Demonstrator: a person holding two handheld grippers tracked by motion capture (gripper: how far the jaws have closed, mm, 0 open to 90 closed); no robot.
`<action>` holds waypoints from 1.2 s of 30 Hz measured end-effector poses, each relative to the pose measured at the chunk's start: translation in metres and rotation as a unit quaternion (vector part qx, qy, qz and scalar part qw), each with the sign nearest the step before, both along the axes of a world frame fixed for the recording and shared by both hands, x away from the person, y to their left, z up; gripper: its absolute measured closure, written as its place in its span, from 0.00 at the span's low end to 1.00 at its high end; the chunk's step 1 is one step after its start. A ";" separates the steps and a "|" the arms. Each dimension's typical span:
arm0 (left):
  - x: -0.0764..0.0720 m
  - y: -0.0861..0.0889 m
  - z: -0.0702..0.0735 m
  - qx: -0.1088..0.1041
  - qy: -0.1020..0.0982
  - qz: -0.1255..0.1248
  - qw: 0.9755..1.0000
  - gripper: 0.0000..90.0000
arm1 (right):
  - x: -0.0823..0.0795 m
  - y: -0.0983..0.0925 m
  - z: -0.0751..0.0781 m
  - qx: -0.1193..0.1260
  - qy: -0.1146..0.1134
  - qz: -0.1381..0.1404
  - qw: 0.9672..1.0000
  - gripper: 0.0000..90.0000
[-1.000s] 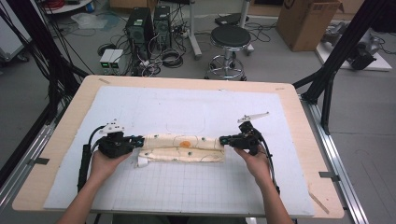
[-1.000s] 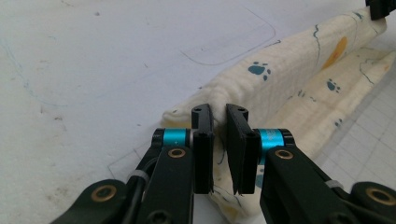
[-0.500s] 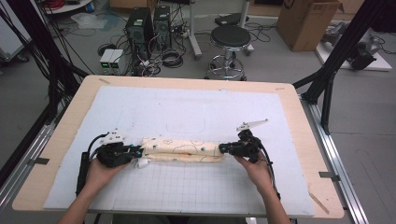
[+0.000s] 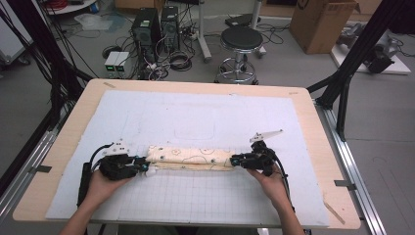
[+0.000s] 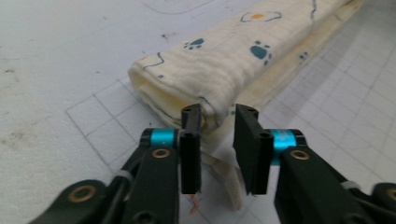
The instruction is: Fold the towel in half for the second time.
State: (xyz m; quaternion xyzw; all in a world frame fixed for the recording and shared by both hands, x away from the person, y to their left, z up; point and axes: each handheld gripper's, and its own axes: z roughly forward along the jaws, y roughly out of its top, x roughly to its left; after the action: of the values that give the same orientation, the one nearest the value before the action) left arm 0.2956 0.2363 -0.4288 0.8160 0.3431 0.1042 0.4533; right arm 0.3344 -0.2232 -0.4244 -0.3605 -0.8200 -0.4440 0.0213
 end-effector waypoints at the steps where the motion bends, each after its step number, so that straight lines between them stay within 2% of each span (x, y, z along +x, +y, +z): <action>1: -0.002 0.002 0.003 -0.006 -0.004 0.000 1.000 0.71 | -0.002 -0.001 0.003 0.010 -0.004 -0.001 1.000 0.77; 3: -0.004 0.005 0.009 -0.017 -0.015 0.000 1.000 0.66 | -0.005 -0.002 0.008 0.022 -0.017 0.002 1.000 0.72; 5: -0.005 0.005 0.015 -0.027 -0.018 -0.001 0.999 0.65 | -0.006 -0.001 0.014 0.029 -0.022 0.001 0.999 0.70; 9: 0.000 -0.007 0.025 -0.027 -0.025 -0.010 0.999 0.65 | -0.006 0.009 0.023 0.033 -0.032 0.006 0.999 0.70; 12: 0.008 -0.021 0.028 -0.026 -0.018 -0.015 0.999 0.71 | -0.004 0.022 0.027 0.032 -0.031 0.012 0.999 0.77; 16: 0.019 -0.039 0.028 -0.039 -0.013 -0.020 0.999 0.88 | 0.001 0.042 0.028 0.023 -0.030 0.029 0.999 0.91; 18: 0.024 -0.049 0.028 -0.030 -0.012 -0.023 0.999 0.92 | 0.004 0.049 0.028 0.021 -0.028 0.035 0.999 0.95; 19: 0.026 -0.053 0.028 -0.033 -0.010 -0.026 0.999 0.94 | 0.005 0.054 0.028 0.020 -0.026 0.039 0.999 0.96; 23: 0.033 -0.069 0.025 -0.019 -0.002 -0.033 0.999 0.95 | 0.011 0.071 0.026 0.017 -0.021 0.050 0.998 0.98; 25: 0.035 -0.076 0.021 -0.005 0.005 -0.035 0.999 0.96 | 0.013 0.079 0.024 0.015 -0.019 0.053 0.998 0.98; 27: 0.037 -0.081 0.018 0.001 0.009 -0.040 0.999 0.96 | 0.015 0.086 0.020 0.014 -0.009 0.054 0.998 0.98; 31: 0.034 -0.090 0.011 0.023 0.020 -0.048 0.998 0.96 | 0.017 0.099 0.012 0.004 0.002 0.059 0.998 0.98; 36: 0.029 -0.097 0.001 0.051 0.030 -0.054 0.997 0.96 | 0.014 0.108 0.003 -0.024 0.001 0.059 0.998 0.98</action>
State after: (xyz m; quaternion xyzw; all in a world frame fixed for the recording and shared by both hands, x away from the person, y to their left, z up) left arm 0.3242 0.1395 -0.4281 0.8581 0.3065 0.0726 0.4056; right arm 0.3481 -0.1149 -0.4209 -0.3125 -0.8501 -0.4221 0.0394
